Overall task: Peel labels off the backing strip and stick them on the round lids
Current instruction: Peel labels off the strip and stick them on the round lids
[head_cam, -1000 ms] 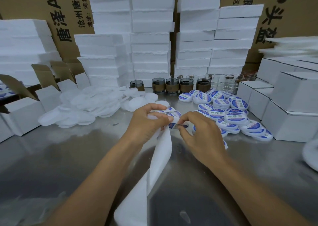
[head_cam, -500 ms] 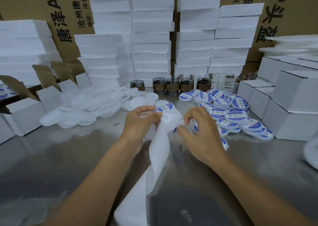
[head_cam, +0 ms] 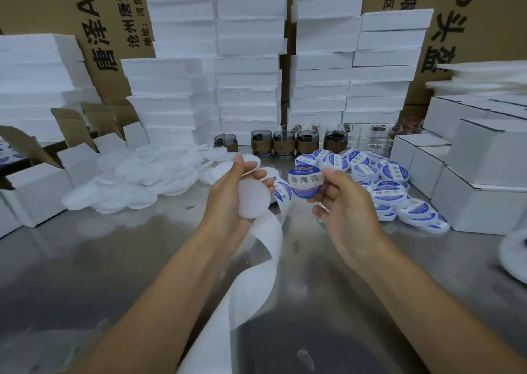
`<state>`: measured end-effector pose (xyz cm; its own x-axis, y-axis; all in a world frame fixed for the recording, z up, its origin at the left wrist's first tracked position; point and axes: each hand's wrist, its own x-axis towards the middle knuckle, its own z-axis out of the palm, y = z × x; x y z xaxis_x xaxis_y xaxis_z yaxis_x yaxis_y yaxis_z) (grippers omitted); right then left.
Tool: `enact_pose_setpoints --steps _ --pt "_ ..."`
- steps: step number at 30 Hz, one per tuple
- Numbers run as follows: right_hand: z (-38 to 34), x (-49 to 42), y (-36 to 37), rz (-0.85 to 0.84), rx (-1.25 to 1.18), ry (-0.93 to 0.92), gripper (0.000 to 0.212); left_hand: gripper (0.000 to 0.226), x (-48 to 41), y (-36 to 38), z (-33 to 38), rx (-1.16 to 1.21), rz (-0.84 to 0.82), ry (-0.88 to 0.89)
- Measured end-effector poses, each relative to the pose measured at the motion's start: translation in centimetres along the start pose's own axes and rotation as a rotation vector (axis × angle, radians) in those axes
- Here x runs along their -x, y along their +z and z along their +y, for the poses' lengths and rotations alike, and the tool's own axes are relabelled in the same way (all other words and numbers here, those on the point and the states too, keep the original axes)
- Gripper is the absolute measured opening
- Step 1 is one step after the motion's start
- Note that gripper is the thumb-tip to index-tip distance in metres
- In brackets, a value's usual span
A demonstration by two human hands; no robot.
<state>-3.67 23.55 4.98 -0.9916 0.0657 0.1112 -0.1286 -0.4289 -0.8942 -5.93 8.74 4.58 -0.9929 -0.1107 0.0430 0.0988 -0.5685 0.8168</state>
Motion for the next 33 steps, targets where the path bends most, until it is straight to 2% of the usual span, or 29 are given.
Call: enact_pose_setpoints --steps 3,7,12,16,19,33 --pt "0.0 0.7 0.5 -0.167 -0.085 0.062 0.033 0.039 0.4 0.4 -0.6 -0.018 -0.048 -0.030" --pt "0.5 1.3 1.1 -0.247 -0.015 0.109 0.022 0.049 0.7 0.7 -1.0 0.021 -0.111 -0.070" --pt "0.8 1.3 1.0 -0.195 0.131 0.096 0.025 0.058 0.7 0.4 -1.3 0.029 -0.148 -0.068" --pt "1.2 1.6 1.1 -0.193 0.224 0.068 0.009 0.061 0.7 0.5 -1.6 0.053 -0.155 -0.065" --pt "1.4 1.7 1.1 -0.138 0.288 0.065 0.010 0.060 0.6 0.5 -1.7 0.049 -0.151 -0.065" --pt "1.1 1.8 1.4 -0.026 0.328 0.114 0.012 0.056 0.9 1.0 -1.6 0.024 -0.115 -0.052"
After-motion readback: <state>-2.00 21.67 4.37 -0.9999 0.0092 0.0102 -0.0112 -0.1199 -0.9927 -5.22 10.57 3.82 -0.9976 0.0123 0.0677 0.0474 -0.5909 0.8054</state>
